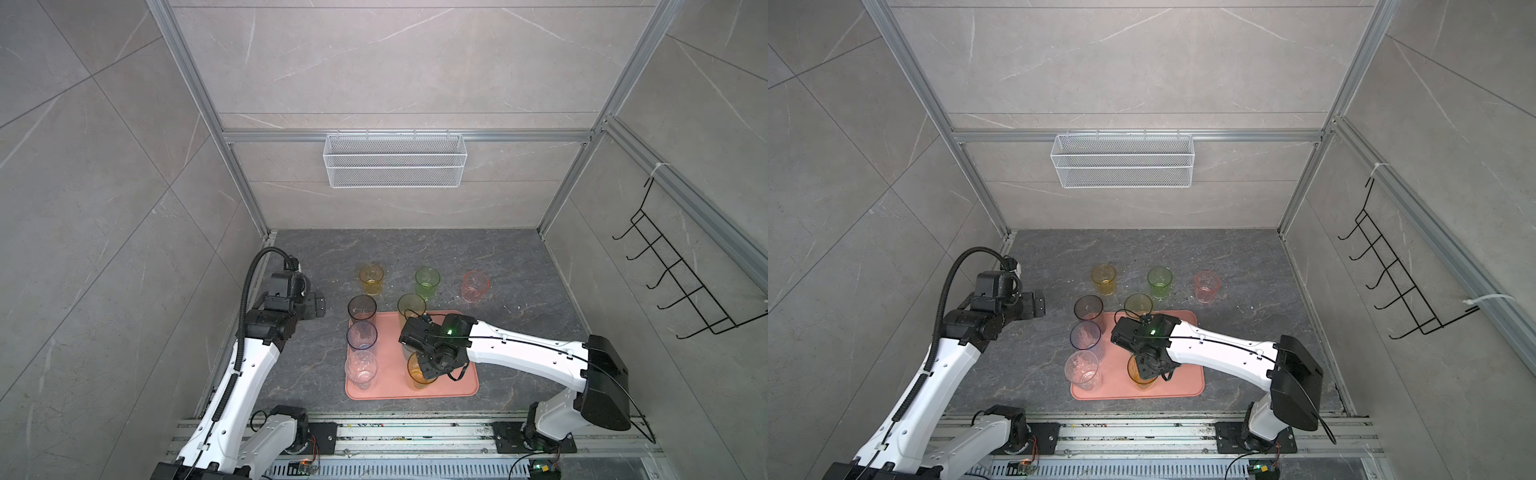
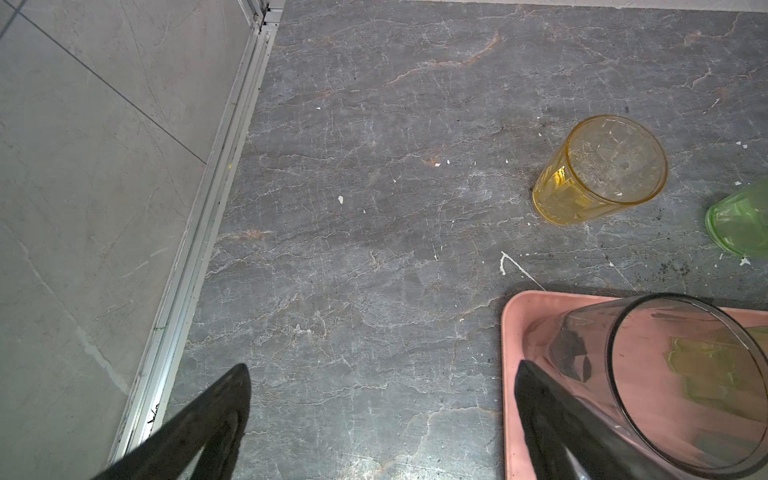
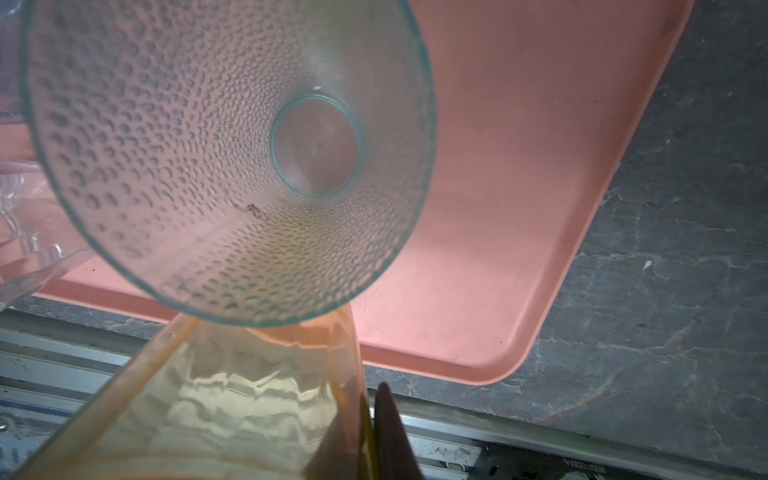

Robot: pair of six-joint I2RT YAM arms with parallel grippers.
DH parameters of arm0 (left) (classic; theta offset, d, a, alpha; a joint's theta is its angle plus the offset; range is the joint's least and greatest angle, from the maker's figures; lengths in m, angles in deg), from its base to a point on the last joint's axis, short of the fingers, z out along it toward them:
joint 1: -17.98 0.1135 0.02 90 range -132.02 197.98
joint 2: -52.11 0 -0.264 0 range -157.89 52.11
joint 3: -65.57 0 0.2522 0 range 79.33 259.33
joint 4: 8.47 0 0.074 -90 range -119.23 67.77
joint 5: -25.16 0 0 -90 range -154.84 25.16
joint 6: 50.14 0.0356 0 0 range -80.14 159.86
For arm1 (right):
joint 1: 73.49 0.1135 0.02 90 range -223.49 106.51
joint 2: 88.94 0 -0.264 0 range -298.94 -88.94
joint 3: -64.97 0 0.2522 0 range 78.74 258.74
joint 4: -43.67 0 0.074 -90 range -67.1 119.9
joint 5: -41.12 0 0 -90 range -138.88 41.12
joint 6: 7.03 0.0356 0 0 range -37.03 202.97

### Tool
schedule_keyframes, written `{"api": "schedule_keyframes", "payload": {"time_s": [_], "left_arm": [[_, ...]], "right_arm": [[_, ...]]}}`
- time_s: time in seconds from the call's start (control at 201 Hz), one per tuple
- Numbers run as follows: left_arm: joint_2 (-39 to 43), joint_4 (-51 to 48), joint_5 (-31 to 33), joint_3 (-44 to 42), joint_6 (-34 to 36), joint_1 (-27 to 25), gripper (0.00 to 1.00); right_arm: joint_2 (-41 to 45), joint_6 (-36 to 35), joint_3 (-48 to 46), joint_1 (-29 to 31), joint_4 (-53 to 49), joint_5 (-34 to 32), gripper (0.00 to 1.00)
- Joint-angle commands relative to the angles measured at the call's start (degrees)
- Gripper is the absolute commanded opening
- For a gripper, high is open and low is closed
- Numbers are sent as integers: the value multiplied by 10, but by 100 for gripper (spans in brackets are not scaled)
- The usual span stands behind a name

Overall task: Place the glasses into the tray
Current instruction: 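Lower the amber cup onto the tray's near corner beside the teal cup, then open the right gripper and move it over the yellow cup beyond the tray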

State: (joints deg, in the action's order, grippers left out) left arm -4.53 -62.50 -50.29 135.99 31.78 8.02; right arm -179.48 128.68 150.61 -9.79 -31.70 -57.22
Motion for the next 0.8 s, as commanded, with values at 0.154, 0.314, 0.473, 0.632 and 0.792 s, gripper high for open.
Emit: {"api": "schedule_keyframes", "payload": {"time_s": [0.154,0.314,0.473,0.632,0.792], "left_arm": [[-1,3,-7,16,5,4,99],[-2,2,-7,17,4,5,99],[-3,2,-6,17,5,6,99],[-4,3,-6,17,4,7,99],[-5,2,-6,17,4,8,99]], "right_arm": [[-16,16,23,8,7,10,14],[-20,16,36,8,-4,3,21],[-26,16,47,8,-17,-3,27],[-26,13,77,8,-44,-16,34],[-20,2,129,8,-89,-45,40]]}}
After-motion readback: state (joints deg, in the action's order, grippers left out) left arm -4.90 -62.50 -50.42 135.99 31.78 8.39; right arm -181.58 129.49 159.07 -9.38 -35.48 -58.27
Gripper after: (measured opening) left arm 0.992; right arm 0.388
